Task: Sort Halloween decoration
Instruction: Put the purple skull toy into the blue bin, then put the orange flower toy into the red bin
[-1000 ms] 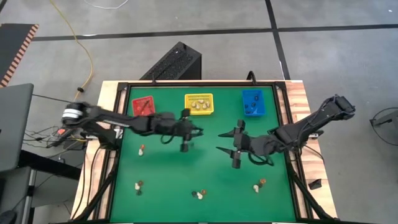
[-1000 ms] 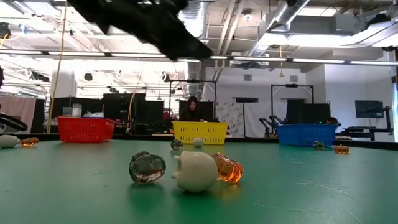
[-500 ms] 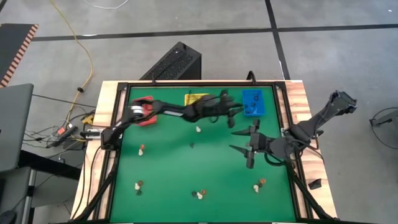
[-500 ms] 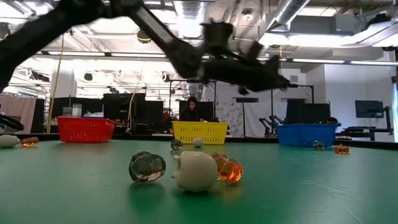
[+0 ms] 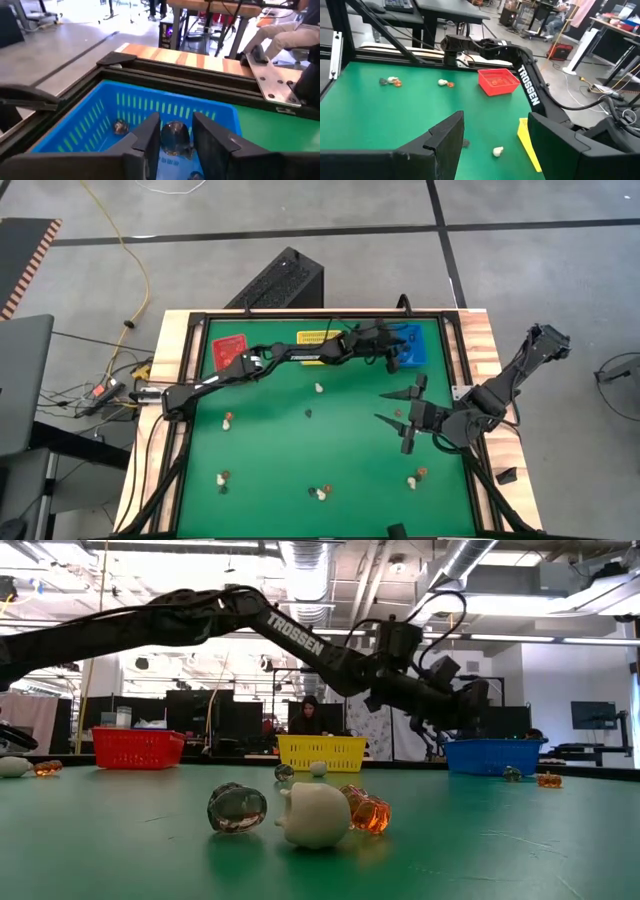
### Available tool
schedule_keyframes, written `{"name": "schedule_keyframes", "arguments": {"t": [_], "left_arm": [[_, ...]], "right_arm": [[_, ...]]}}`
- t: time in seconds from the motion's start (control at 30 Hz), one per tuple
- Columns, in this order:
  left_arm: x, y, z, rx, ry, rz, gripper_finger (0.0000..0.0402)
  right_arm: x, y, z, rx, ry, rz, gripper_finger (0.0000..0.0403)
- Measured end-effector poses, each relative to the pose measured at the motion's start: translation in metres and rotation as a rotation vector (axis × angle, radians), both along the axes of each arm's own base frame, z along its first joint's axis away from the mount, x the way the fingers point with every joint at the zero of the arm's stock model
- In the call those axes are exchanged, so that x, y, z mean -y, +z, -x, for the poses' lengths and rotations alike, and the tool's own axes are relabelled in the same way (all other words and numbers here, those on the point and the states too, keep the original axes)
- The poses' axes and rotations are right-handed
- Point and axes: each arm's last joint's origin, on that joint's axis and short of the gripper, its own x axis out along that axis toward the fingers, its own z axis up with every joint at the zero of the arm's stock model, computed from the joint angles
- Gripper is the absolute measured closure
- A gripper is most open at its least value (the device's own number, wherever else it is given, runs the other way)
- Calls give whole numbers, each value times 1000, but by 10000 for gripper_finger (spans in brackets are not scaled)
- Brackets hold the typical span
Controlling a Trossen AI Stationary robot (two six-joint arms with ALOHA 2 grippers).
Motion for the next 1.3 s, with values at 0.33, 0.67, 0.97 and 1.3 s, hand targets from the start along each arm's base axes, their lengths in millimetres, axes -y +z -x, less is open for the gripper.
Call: {"name": "schedule_keyframes", "arguments": {"t": [0.33, 0.67, 0.97, 1.3], "left_arm": [[-1, 16, 4, -145, -91, -53, 245], [21, 177, 81, -505, 84, -231, 244], [56, 263, 182, -790, 155, -184, 244], [102, 298, 258, -968, 187, -17, 244]], "right_arm": [[2, -1, 0, 0, -30, 0, 154], [2, -2, -1, 15, -58, -29, 154], [24, -27, -43, -44, -256, -45, 154], [64, -76, -77, -259, -394, -299, 154]]}}
